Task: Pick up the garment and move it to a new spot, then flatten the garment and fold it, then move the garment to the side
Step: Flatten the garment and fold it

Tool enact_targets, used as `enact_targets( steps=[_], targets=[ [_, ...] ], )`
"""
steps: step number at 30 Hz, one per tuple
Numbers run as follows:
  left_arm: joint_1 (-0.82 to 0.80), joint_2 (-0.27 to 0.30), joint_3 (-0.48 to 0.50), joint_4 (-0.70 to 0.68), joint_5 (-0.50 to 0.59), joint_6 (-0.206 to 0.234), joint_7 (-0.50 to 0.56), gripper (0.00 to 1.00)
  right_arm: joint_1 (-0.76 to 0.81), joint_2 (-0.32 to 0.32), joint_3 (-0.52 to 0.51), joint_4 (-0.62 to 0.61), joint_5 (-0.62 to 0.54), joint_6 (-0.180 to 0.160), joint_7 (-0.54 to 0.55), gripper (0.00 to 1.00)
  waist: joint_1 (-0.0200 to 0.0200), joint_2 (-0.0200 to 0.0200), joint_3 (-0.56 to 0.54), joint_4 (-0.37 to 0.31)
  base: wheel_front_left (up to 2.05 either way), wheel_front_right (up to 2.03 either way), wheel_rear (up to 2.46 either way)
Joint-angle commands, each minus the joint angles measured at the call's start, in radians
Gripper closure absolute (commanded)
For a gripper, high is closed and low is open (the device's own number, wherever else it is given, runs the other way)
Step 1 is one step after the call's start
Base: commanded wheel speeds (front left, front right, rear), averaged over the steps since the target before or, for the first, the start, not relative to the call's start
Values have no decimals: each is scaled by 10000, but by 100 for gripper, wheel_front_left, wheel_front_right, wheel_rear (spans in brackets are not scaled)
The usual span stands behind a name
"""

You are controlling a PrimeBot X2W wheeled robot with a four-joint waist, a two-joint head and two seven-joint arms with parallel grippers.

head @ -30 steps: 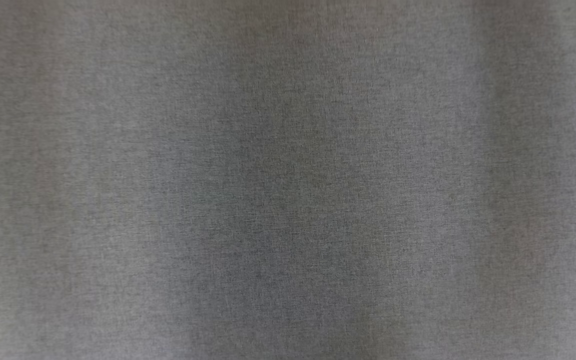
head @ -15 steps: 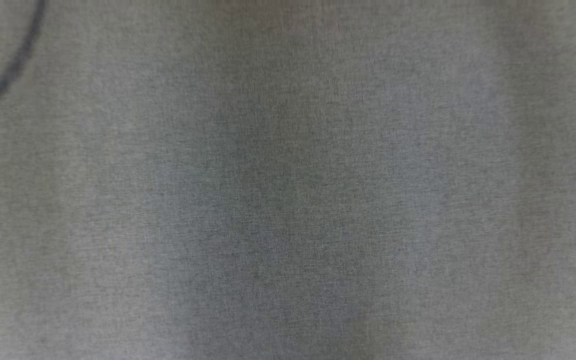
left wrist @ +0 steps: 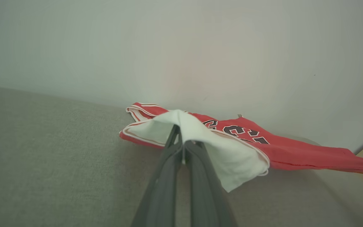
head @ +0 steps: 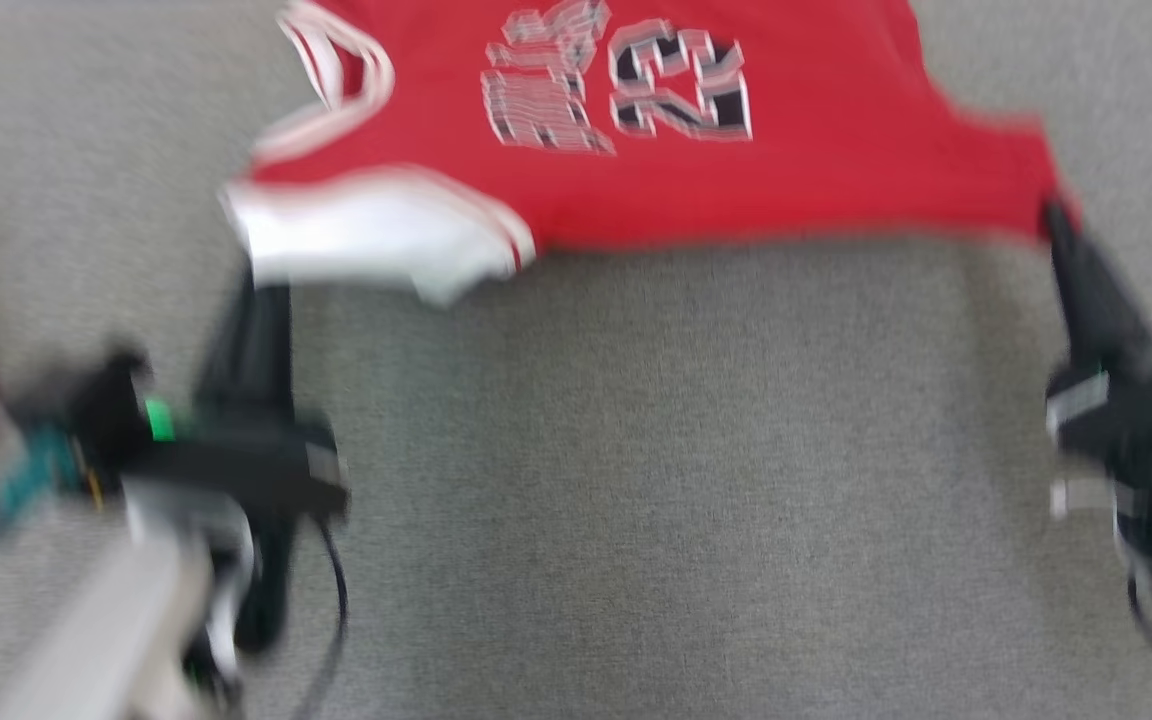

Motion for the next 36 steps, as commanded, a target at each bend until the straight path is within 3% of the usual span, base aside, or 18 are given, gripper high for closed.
enact_targets(
  steps=[1,6,17,28,36],
  targets=[
    [530,-19,132,-174,-80,118,-28,100,462,-39,-89,-131,17,-23,-78,100,4,2,-619,254,0,0,0],
    [3260,-541,837,-830,-46,492,-31,100,2908,241,-703,-601,-173,-23,-195,100,4,2,-1247,335,0,0,0],
    [6673,-1490,1312,-840,179,173,-31,100,6630,1011,-2028,-1048,-515,-23,-242,100,4,2,-2517,518,0,0,0],
    [7963,-1532,1040,-534,380,-81,-32,100,8988,1495,-3014,-1688,-485,-23,121,100,4,2,-2978,609,0,0,0],
    [7376,-1530,1073,-759,876,-217,-32,100,8887,2083,-3132,-2504,-735,-23,719,100,4,2,-3163,515,0,0,0]
  ],
)
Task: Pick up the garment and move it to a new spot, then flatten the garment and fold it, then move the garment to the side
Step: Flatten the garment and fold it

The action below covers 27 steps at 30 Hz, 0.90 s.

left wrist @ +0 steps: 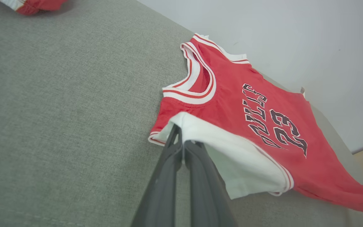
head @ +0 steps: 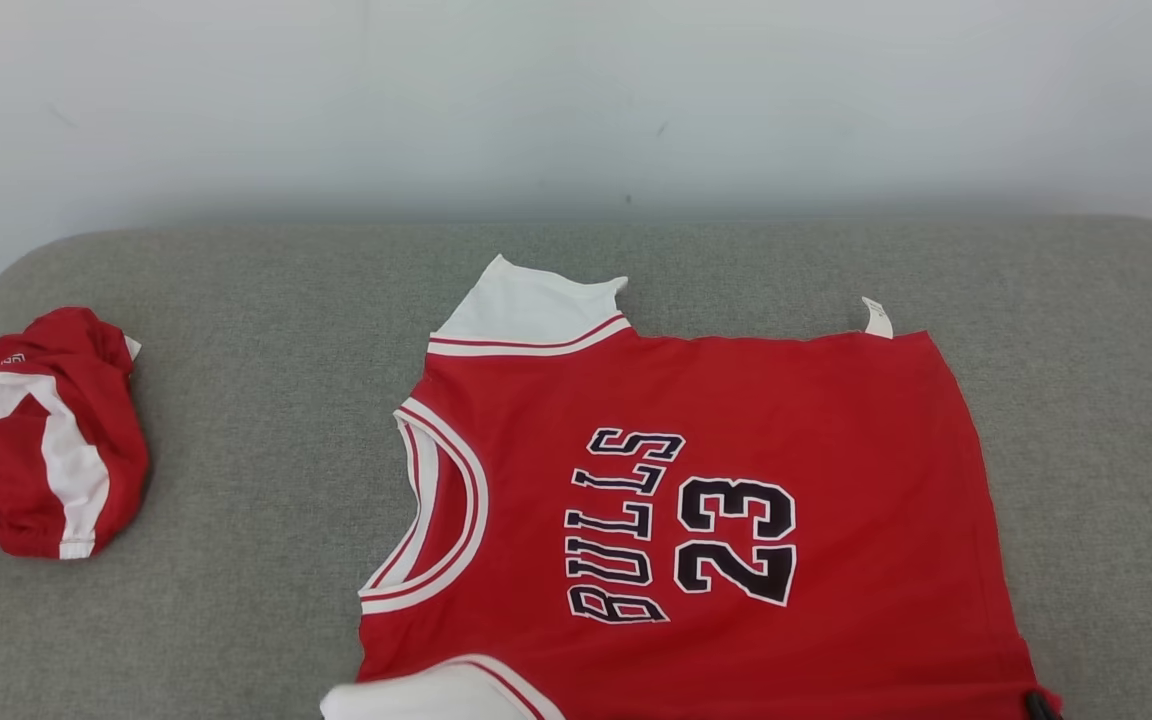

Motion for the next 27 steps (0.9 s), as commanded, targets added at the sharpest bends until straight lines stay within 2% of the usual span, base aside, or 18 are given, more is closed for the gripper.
enact_targets(
  steps=[1,6,16,27],
  targets=[
    [-266,101,28,-44,104,-58,-10,100,-196,102,-33,-123,-47,-23,120,100,0,0,-18,-33,0,0,0],
    [-1103,444,25,55,319,-212,308,100,-795,318,-80,-268,-89,-23,620,100,0,0,5,-218,0,0,0],
    [-3380,853,-205,1155,627,-869,1134,100,-2891,849,-41,588,-364,-23,1546,100,0,0,569,-630,0,0,0],
    [-5758,710,-377,3430,675,-1482,1620,100,-5571,1195,4,2778,-1183,-23,1690,100,0,0,1196,-932,0,0,0]
  ],
)
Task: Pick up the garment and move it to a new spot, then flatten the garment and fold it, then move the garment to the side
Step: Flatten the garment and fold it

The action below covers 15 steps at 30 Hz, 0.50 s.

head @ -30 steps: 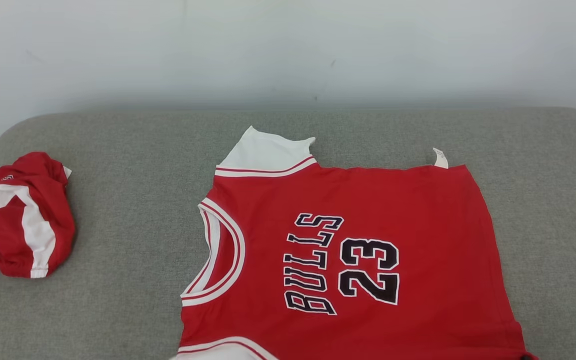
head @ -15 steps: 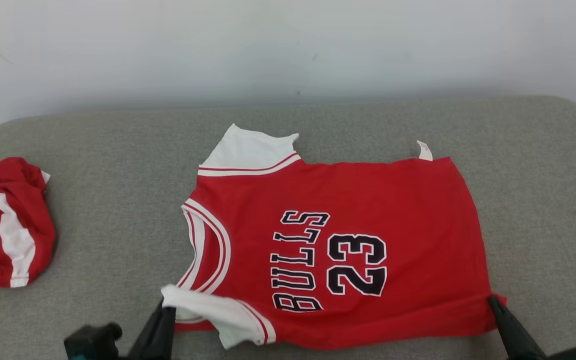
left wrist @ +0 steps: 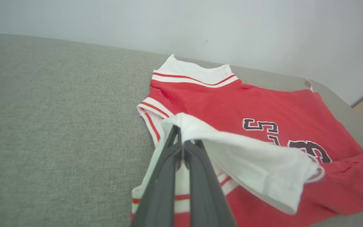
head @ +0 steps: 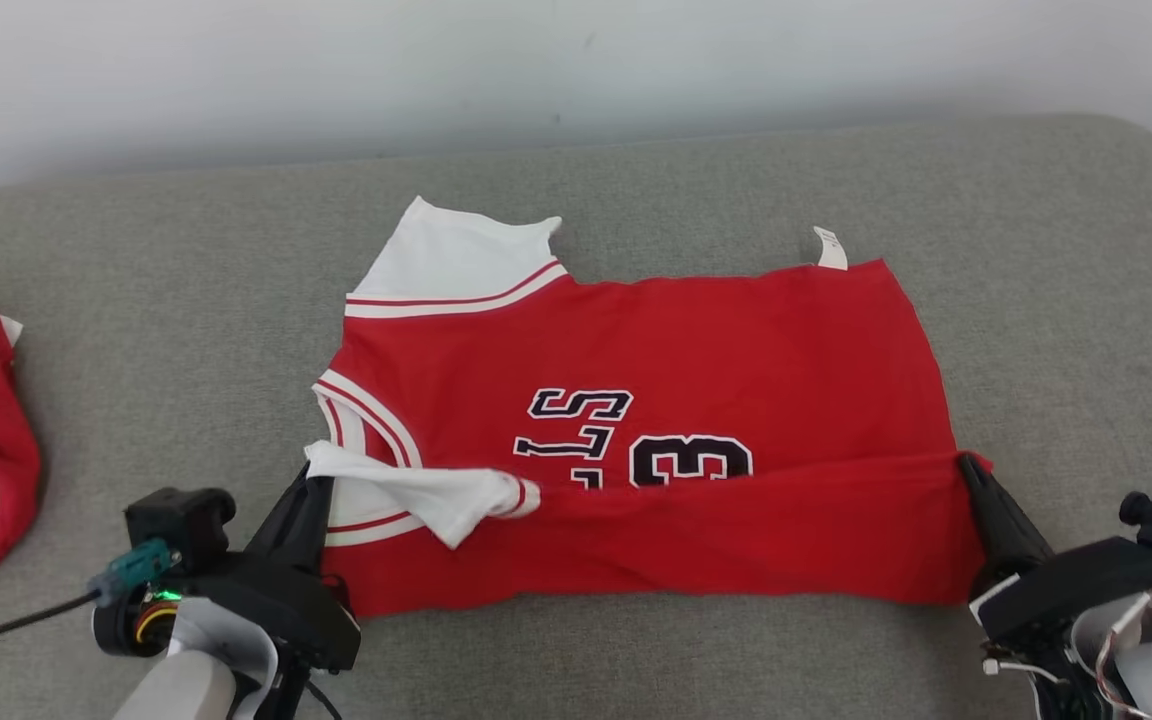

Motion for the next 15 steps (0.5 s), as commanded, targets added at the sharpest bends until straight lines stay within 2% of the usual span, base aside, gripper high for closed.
enact_targets(
  steps=[1,11,12,13,14,15],
  targets=[
    [-257,-16,-52,333,81,-96,-7,100,-240,85,92,246,-116,-23,-69,100,-2,-1,83,-73,0,0,0],
    [-990,-394,-325,1919,184,-579,-516,100,-739,122,407,1243,-98,-23,-498,100,-2,-1,-66,-27,0,0,0],
    [-1026,-432,-334,2064,204,-584,-635,84,-734,162,387,1311,-16,-23,-596,80,-2,-1,-119,-35,0,0,0],
    [-1045,-446,-401,2203,299,-624,-747,54,-706,177,411,1358,26,-23,-660,53,-2,-1,-172,-44,0,0,0],
    [-1050,-452,-436,2306,375,-650,-880,0,-654,169,460,1369,79,-23,-712,0,-2,-1,-228,-53,0,0,0],
    [-1005,-478,-428,2401,373,-651,-1011,0,-582,159,500,1364,104,-23,-789,0,-2,-1,-293,-59,0,0,0]
  ],
)
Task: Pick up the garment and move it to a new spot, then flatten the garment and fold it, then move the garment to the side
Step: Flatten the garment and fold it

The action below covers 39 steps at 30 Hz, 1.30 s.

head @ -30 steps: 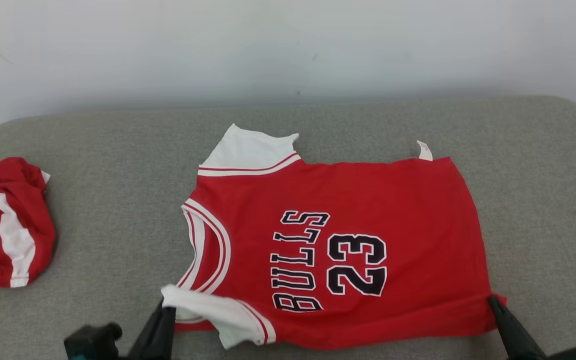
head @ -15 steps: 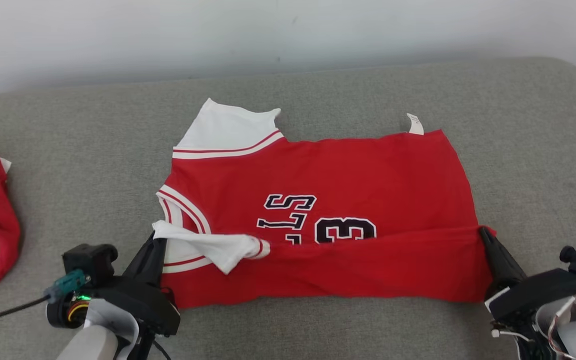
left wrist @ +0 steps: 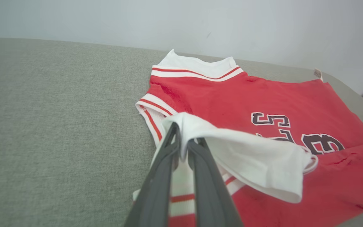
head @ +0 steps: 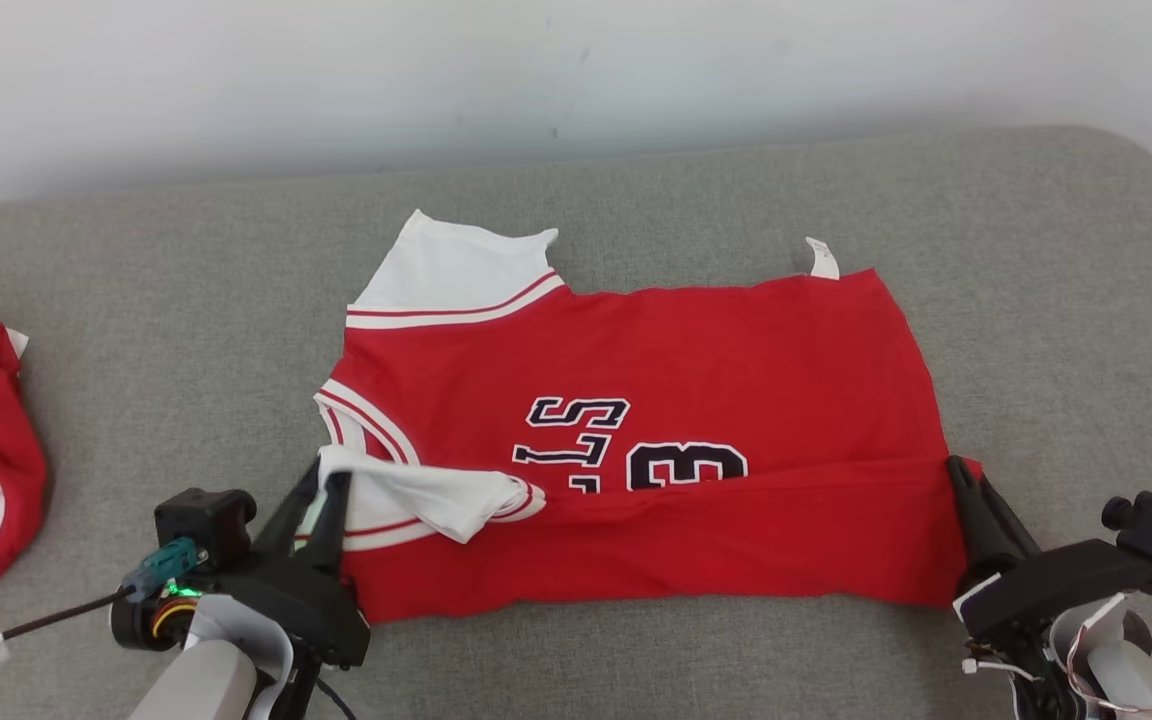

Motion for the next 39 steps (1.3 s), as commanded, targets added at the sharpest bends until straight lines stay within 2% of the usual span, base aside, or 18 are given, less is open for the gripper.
enact_targets(
  steps=[1,6,12,19,29,30,31,32,33,39],
  targets=[
    [19,-11,51,49,-3,-28,-109,0,154,-21,37,-48,47,-23,-151,0,-1,-1,-137,-18,0,0,0],
    [697,-90,371,-182,133,140,-531,0,900,-371,241,-408,-295,-23,-950,0,-1,-1,-390,26,0,0,0],
    [1991,-82,718,-1025,344,366,-591,0,1908,-670,371,-822,-885,-23,-1354,0,-1,-1,-427,95,0,0,0],
    [2720,-116,874,-1165,484,425,-599,0,2159,-376,415,-678,-1513,-23,-1268,0,-1,-1,-321,77,0,0,0],
    [2186,-412,905,-158,597,317,-590,0,1290,140,437,328,-2356,-23,-1009,0,-1,-1,-139,5,0,0,0],
    [2165,-448,852,46,590,291,-496,22,1225,204,463,439,-2422,-23,-939,0,-1,-1,-133,-1,0,0,0],
    [2098,-473,812,205,591,248,-507,82,1172,240,495,522,-2492,-23,-917,57,-1,-1,-130,-7,0,0,0],
    [2018,-490,779,327,616,206,-511,100,1127,263,498,590,-2523,-23,-923,87,-1,-1,-130,-10,0,0,0],
    [1985,-538,750,462,644,218,-521,100,1094,299,492,656,-2533,-23,-938,100,-1,-1,-135,-5,0,0,0],
    [2071,-672,768,888,646,126,-551,100,1177,529,213,809,-2203,-23,-1184,100,-1,-1,-290,44,0,0,0]
  ],
)
